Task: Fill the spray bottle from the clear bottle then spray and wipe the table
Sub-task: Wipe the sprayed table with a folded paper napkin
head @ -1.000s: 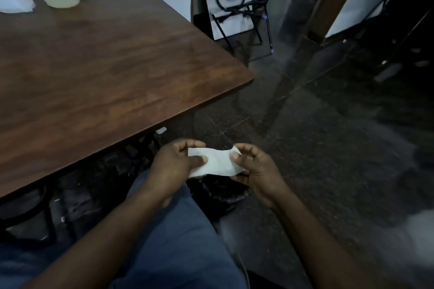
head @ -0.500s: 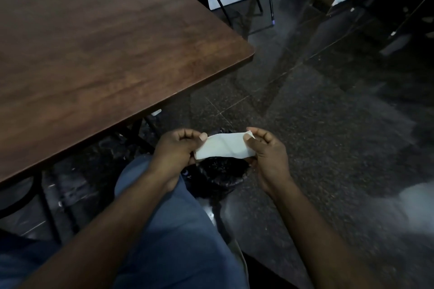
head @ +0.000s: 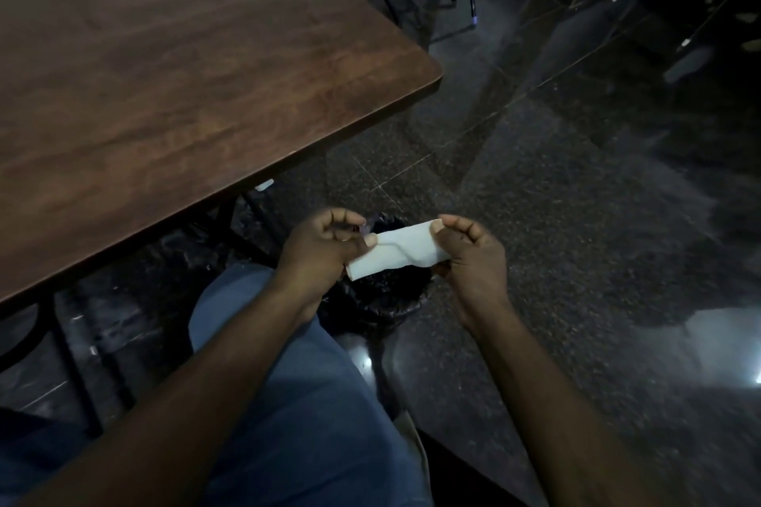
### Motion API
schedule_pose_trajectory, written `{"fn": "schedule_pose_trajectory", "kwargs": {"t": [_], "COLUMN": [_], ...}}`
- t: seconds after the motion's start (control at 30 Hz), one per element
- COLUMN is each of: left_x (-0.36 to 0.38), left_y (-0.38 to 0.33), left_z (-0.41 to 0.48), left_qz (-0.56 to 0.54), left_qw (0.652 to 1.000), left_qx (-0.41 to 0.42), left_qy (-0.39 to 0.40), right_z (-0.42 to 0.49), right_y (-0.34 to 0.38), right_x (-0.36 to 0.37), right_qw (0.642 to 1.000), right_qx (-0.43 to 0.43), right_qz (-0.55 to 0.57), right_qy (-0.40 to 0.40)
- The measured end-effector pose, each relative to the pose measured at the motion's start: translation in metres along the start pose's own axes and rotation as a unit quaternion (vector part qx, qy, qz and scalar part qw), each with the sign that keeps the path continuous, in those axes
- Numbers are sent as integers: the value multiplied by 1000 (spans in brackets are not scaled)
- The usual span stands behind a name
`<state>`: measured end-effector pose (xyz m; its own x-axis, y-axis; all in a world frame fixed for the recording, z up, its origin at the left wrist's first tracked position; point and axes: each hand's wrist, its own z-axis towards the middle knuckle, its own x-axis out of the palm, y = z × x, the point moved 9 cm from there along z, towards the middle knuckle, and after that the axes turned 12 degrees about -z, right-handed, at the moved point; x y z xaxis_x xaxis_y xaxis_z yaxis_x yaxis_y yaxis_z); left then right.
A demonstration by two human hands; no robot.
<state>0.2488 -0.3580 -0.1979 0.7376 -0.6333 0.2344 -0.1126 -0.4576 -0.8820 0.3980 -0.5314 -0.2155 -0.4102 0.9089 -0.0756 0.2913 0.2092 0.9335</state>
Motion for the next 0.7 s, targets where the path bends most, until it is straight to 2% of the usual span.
{"fn": "schedule_pose_trajectory", "kwargs": {"t": [0.13, 0.23, 0.37, 0.47, 0.63, 0.7], "left_x": [0, -1, -7, -9, 1, 10], "left_y": [9, 17, 34, 53, 70, 73], "left_z": [13, 26, 50, 69, 97, 108], "left_qz": [-23, 0, 91, 202, 304, 330], "left_qw": [1000, 1000, 996, 979, 952, 943], "left_qx": [-1, 12, 16, 11, 36, 43], "left_qy": [-15, -19, -14, -10, -19, 4], "right_z": [16, 31, 56, 80, 125, 138], "right_y": [-11, -28, -59, -88, -122, -127], "right_x": [-11, -10, -3, 2, 12, 13], "right_qw": [999, 997, 993, 987, 971, 961], "right_qx": [27, 58, 103, 127, 111, 93], "right_qz": [-10, -10, -36, -97, -211, -258], "right_qy": [-43, -43, -33, -25, -25, -35]}}
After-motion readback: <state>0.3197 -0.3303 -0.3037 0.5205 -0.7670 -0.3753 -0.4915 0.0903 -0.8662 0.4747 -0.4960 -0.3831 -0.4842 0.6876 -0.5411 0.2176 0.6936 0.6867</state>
